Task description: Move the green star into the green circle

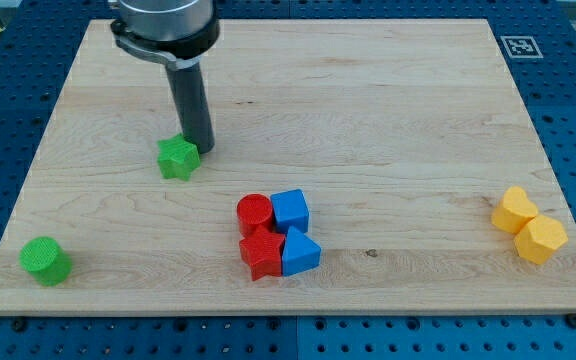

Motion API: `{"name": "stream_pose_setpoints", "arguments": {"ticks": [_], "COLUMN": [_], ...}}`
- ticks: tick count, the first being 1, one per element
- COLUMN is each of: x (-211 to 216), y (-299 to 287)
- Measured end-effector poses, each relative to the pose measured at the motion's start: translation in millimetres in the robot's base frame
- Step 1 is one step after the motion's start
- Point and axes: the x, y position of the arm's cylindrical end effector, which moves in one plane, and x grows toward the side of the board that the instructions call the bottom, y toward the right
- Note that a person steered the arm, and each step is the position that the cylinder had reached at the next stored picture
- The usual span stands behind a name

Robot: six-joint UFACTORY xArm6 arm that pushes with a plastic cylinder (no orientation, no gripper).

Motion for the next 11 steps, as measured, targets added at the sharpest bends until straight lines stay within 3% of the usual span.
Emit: {"name": "stream_pose_setpoints", "arguments": {"ticks": [2, 3, 4, 6, 9, 11], "x": [7.6, 7.7, 11.8, 35.4, 34.1, -1.7], "y": [-22.9, 27.7, 30.4, -29.6, -63.2, -85.2]}}
